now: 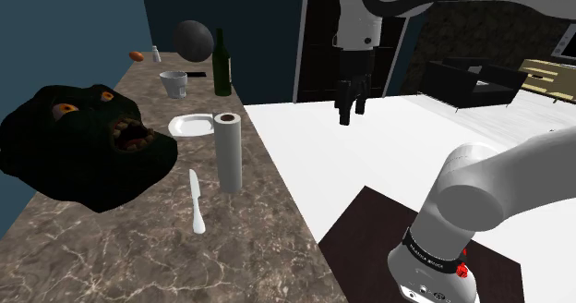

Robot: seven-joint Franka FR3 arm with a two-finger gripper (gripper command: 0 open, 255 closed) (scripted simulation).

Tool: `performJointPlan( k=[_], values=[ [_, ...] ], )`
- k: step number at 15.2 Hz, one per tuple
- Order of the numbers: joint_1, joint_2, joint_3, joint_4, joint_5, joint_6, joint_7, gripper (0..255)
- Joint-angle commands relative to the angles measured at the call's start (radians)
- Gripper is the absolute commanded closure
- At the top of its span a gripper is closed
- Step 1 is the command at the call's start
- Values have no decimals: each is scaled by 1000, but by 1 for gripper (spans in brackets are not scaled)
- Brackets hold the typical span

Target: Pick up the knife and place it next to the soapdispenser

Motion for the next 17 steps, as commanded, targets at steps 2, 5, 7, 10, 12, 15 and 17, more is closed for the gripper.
performJointPlan(
  k=[2,5,7,10,12,15,17],
  values=[
    [3,15,19,-5,22,21,33,0],
    [10,69,75,-12,83,87,128,0],
    [15,112,111,-9,120,133,190,0],
    [20,187,165,5,168,206,281,0],
    [22,244,199,21,195,255,340,0],
    [22,336,249,56,224,329,427,0],
    [21,403,280,86,236,377,486,0]
  ],
)
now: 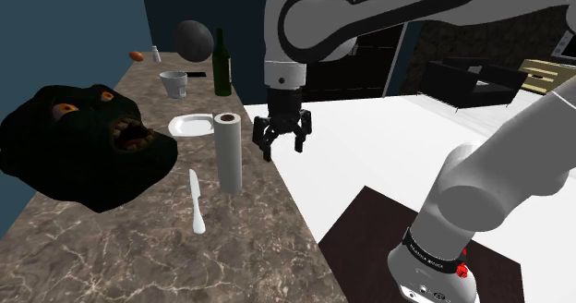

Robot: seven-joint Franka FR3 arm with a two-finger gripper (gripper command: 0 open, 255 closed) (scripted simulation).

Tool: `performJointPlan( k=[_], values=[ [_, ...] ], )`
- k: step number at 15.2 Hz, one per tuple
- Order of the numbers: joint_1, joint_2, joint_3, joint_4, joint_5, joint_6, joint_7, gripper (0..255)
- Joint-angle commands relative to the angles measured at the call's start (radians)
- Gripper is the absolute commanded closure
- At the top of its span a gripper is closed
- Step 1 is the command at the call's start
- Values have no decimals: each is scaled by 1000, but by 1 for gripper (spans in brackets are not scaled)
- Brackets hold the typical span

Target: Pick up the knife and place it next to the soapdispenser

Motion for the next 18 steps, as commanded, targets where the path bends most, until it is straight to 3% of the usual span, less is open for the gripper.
performJointPlan(
  k=[1,10,16,18],
  values=[
    [-2,72,32,32,10,52,62,0],
    [5,412,125,238,-41,235,342,0],
    [52,652,126,432,-129,307,528,0],
    [59,670,123,438,-135,321,537,0]
  ],
)
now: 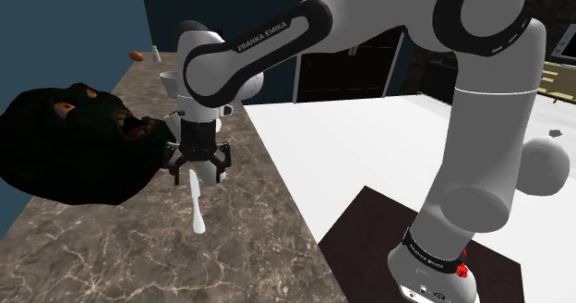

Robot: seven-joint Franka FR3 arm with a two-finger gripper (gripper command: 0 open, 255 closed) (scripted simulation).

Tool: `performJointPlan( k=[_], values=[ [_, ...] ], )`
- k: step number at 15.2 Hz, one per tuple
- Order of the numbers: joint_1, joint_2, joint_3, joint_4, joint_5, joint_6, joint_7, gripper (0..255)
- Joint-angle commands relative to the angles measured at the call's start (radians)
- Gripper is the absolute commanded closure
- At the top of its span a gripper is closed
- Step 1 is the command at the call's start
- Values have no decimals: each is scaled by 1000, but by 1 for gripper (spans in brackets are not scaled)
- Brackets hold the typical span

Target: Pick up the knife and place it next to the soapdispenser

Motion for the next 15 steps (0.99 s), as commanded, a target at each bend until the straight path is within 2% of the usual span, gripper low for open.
performJointPlan(
  k=[1,6,14,15],
  values=[
    [9,32,-2,5,-9,29,14,0],
    [24,72,-5,-21,-24,96,24,0],
    [24,72,-5,-21,-23,96,24,0],
    [24,72,-5,-22,-23,96,24,255]
  ],
)
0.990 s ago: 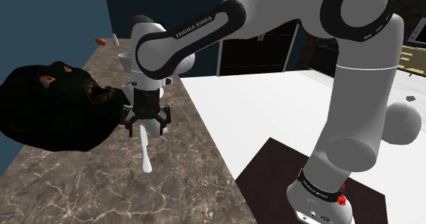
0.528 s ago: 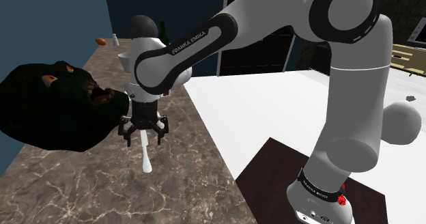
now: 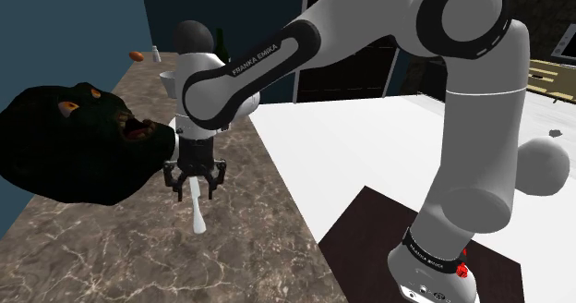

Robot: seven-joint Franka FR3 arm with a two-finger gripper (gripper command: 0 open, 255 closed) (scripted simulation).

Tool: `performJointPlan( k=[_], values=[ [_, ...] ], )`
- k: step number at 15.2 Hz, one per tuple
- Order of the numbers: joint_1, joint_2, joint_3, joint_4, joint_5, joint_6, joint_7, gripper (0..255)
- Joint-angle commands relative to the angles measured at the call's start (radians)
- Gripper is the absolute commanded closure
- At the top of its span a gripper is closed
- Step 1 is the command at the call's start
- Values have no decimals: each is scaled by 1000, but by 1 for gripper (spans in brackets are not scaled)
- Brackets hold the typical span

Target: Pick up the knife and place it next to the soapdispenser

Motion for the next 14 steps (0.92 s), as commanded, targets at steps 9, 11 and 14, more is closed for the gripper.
performJointPlan(
  k=[9,11,14],
  values=[
    [1,3,0,-2,0,2,0,255],
    [-2,-12,2,7,5,-21,0,255],
    [-6,-34,6,22,12,-56,2,255]
  ],
)
